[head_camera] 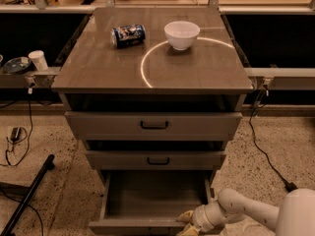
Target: Close bottom drawer
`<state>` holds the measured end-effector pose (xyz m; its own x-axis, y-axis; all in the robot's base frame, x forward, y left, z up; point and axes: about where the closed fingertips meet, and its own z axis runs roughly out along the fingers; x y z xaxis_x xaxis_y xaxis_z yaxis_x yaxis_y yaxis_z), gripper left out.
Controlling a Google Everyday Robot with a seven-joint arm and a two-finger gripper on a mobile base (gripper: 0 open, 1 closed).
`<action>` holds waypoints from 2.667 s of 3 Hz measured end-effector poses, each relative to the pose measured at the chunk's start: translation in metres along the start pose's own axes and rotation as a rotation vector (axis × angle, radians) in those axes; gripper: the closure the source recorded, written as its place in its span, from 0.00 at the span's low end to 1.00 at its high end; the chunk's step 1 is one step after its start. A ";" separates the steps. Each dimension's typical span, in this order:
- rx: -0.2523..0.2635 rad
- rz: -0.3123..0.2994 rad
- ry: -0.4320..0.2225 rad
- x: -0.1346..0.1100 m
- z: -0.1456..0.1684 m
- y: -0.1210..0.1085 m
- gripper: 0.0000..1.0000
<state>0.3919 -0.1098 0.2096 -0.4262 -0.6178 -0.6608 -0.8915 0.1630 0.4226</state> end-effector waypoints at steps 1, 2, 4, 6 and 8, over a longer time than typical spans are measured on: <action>0.000 0.000 0.000 0.000 0.000 0.000 0.73; 0.000 0.000 0.000 0.000 0.000 0.000 0.96; 0.000 0.000 0.000 0.000 0.000 0.000 1.00; 0.000 0.000 0.000 0.000 0.000 0.000 0.53; 0.000 0.000 0.000 0.000 0.000 0.000 0.06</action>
Offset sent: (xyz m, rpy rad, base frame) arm 0.0000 0.0000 0.0000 0.0000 0.0000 0.0000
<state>0.3918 -0.1096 0.2095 -0.4263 -0.6177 -0.6609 -0.8914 0.1627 0.4229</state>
